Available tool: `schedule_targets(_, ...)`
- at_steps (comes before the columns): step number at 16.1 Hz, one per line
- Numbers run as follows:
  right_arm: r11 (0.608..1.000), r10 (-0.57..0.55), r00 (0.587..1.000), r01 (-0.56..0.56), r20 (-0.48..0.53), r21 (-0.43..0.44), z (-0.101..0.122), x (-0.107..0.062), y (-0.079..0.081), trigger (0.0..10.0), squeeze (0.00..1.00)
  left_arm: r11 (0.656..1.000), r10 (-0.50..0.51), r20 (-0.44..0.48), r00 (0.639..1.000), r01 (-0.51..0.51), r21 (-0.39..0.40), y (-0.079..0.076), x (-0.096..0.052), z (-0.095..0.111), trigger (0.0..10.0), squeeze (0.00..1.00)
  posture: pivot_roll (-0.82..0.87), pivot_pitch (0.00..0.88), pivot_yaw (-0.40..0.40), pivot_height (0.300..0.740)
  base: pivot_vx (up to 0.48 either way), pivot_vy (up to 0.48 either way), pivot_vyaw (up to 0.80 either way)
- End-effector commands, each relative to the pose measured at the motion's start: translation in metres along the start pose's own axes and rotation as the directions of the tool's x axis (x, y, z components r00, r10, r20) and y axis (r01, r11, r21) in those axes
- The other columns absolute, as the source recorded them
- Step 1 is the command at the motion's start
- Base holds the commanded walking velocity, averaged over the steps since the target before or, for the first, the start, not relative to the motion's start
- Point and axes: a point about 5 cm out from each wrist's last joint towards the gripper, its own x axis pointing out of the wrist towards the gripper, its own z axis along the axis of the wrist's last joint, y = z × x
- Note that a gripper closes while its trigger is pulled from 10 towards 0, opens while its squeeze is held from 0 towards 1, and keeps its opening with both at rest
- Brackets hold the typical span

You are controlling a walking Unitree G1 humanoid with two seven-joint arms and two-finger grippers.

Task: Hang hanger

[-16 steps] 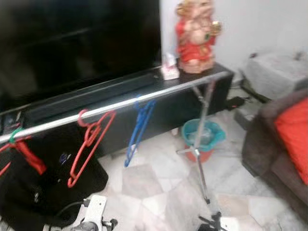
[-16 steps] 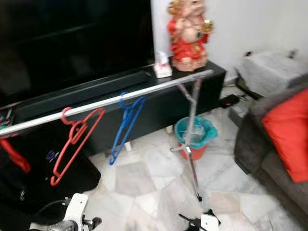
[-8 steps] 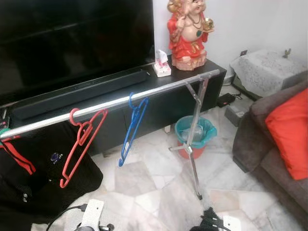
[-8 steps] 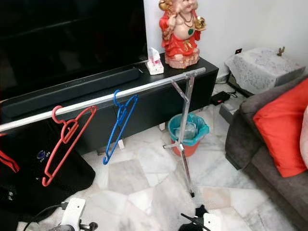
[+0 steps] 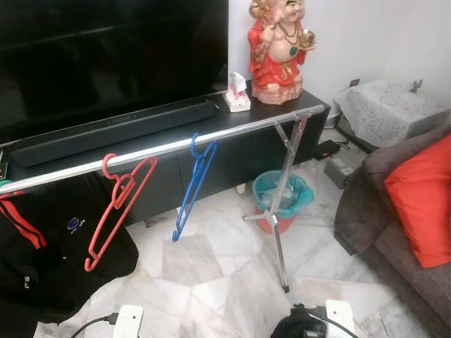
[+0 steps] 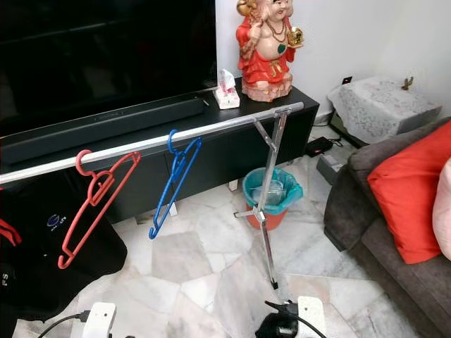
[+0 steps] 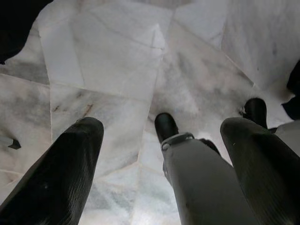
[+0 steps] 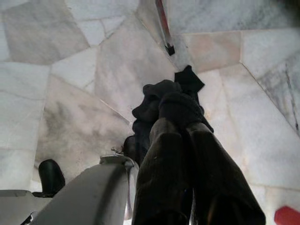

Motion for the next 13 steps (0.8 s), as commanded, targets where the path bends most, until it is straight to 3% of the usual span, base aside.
schedule_targets(1, 1.000, 0.005, 1.000, -0.005, 0.015, -0.006, 0.003, 0.000, 0.001, 10.0, 0.00, 1.000, 0.018, -0.005, 1.000, -0.018, -0.011, 0.002, -0.001, -0.003, 10.0, 0.00, -0.20, 0.008, -0.023, 0.740, 0.000, 0.000, 0.00)
schedule_targets(4, 0.999, 0.036, 0.999, -0.036, 0.000, -0.038, 0.003, 0.001, 0.003, 10.0, 0.00, 0.997, 0.048, -0.005, 0.999, -0.048, -0.058, 0.003, -0.001, -0.004, 10.0, 0.00, -0.15, 0.000, -0.106, 0.740, 0.000, 0.000, 0.00)
schedule_targets(6, 0.992, 0.072, 0.997, -0.073, -0.011, -0.105, 0.007, 0.002, 0.011, 10.0, 0.00, 0.992, 0.071, 0.014, 0.997, -0.069, -0.102, 0.006, -0.002, -0.005, 10.0, 0.00, -0.10, 0.000, -0.125, 0.740, 0.000, 0.000, 0.00)
schedule_targets(10, 0.990, 0.103, 0.994, -0.100, 0.023, -0.096, 0.023, 0.006, 0.031, 10.0, 0.00, 0.993, 0.100, 0.027, 0.995, -0.098, -0.069, 0.021, -0.004, -0.003, 10.0, 0.00, -0.06, 0.000, -0.101, 0.740, 0.000, 0.000, 0.00)
schedule_targets(13, 0.989, 0.110, 0.994, -0.107, 0.023, -0.103, 0.024, 0.006, 0.034, 10.0, 0.00, 0.989, 0.111, 0.074, 0.991, -0.102, -0.111, 0.022, -0.003, 0.005, 10.0, 0.00, -0.06, 0.000, -0.060, 0.740, 0.000, 0.000, 0.00)
